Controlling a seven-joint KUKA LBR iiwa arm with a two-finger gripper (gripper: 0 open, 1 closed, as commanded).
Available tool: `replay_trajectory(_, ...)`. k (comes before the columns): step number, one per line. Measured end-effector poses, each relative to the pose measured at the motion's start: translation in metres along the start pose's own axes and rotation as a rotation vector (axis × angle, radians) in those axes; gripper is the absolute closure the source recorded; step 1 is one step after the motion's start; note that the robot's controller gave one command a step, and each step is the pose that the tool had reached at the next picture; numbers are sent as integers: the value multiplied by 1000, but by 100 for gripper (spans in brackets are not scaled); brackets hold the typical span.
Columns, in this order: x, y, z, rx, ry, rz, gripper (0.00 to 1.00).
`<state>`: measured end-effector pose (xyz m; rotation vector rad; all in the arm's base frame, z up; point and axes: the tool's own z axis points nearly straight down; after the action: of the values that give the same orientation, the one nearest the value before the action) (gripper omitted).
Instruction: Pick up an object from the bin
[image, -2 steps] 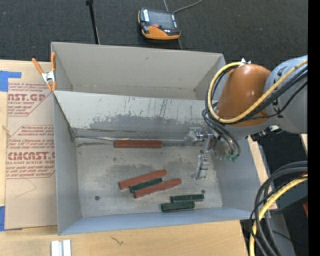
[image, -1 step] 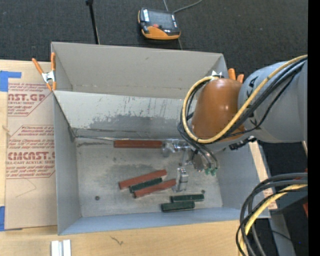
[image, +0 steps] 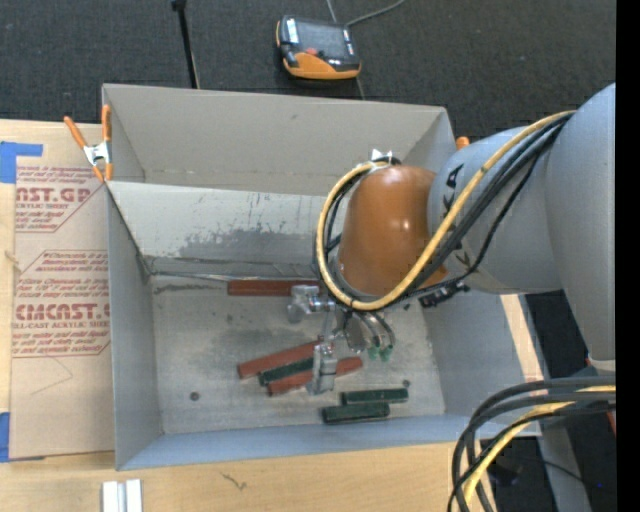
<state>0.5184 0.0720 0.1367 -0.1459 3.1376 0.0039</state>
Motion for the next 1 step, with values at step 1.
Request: replay_trajectory(1, 4, -7, 14, 1, 1, 23, 0)
